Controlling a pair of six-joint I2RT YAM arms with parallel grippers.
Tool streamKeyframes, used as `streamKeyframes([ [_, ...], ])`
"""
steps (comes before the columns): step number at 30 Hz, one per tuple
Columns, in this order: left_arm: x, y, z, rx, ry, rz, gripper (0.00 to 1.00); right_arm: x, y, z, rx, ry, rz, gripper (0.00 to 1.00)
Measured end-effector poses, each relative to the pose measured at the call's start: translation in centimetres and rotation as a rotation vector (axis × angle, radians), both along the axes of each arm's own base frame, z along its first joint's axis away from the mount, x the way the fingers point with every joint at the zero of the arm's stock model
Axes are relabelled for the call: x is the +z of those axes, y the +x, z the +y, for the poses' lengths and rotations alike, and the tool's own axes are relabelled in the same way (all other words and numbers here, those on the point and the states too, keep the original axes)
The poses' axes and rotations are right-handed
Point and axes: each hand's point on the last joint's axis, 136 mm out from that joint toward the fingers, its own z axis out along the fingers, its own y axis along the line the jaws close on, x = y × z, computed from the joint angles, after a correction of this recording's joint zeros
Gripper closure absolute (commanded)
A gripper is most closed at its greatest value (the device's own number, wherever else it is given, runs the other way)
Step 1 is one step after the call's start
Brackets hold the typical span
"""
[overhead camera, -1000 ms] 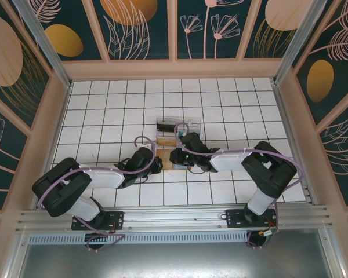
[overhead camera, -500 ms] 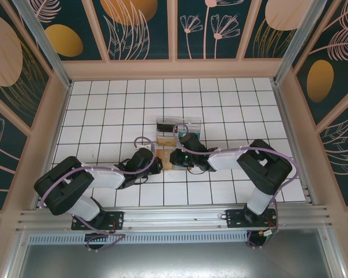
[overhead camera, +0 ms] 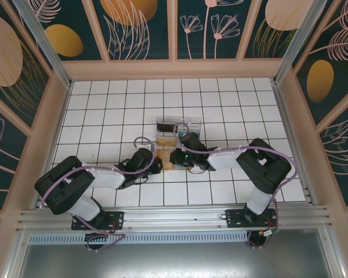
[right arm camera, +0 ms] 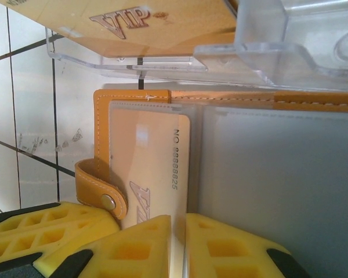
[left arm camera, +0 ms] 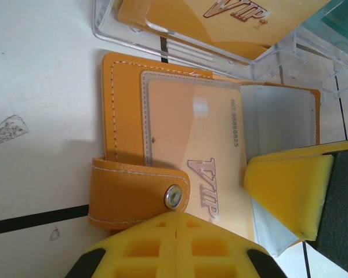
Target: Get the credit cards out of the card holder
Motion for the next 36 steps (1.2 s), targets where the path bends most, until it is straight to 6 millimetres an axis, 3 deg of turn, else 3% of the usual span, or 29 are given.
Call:
streamKeyframes([
  [2, 0.0, 0.0, 0.0, 0.0, 0.0, 0.0, 1.0, -0.1, 0.0, -0.1, -0.001, -0.003, 0.002, 1.0],
  [13, -0.1, 0.1, 0.2, 0.015, 0.001, 0.004, 1.0, 0.0, 0.2, -0.3, -0.009, 0.005, 0.009, 1.0],
  [24, -0.1, 0.1, 0.2, 0.027, -0.005, 0.01, 1.0, 0.2, 0.4, -1.9, -0.036, 0.002, 0.009, 1.0],
  [26, 0.0, 0.1, 0.2, 0.027, -0.005, 0.01, 1.0, 0.2, 0.3, -1.8, -0.032, 0.0, 0.006, 0.94],
  [36, 0.9, -0.3, 0.9, 0.035, 0.007, 0.009, 1.0, 1.6, 0.0, 0.2, 0.03, 0.0, -0.037, 0.91],
])
